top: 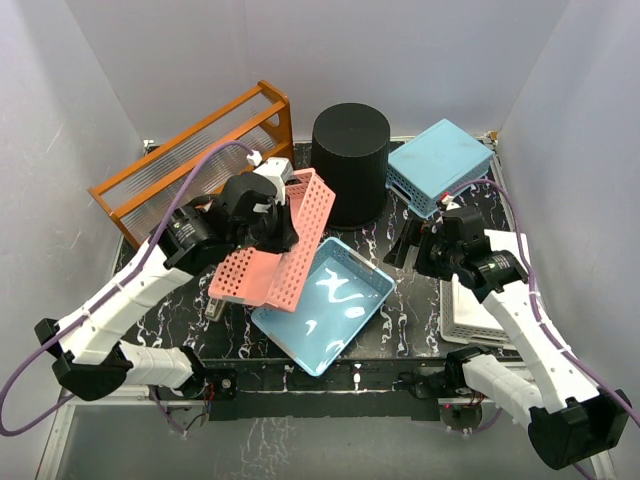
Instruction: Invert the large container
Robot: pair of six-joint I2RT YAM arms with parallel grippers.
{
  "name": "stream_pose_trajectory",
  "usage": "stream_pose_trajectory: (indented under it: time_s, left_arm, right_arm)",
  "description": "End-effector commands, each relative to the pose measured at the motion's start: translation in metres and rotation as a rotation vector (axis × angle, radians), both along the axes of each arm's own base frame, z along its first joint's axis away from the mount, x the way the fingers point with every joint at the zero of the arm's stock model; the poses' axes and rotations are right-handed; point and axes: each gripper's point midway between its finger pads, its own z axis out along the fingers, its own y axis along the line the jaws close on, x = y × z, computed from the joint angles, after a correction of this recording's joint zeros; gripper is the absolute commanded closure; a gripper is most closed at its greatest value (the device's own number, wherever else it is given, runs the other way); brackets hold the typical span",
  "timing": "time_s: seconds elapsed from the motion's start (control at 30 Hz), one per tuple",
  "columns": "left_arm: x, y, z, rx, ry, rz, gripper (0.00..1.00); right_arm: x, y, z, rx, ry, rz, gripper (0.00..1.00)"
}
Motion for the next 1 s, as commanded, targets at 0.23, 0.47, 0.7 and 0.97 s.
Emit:
stream_pose_trajectory:
  time_s: [0.23, 0.47, 0.7, 0.97]
  left_arm:
    - [-0.007, -0.047, 0.092, -0.293, -0.077, -0.203, 1.00]
    - [0.006, -0.055, 0.132, -0.372, -0.170, -0.182, 1.00]
    - [0.023, -0.067, 0.159, -0.431, -0.263, -0.165, 1.00]
    - [0.025, -0.069, 0.176, -0.467, -0.295, -0.167, 1.00]
  right_arm:
    - [0.028, -0.022, 0.009, -0.152, -0.041, -0.052, 0.03]
    - [-0.020, 0.010, -0.031, 0.037, 0.129, 0.061, 0.05]
    - [-0.057, 0.061, -0.041, 0.345, 0.196, 0.166, 0.04]
    - [-0.068, 0.176, -0.042, 0.506, 0.141, 0.355, 0.02]
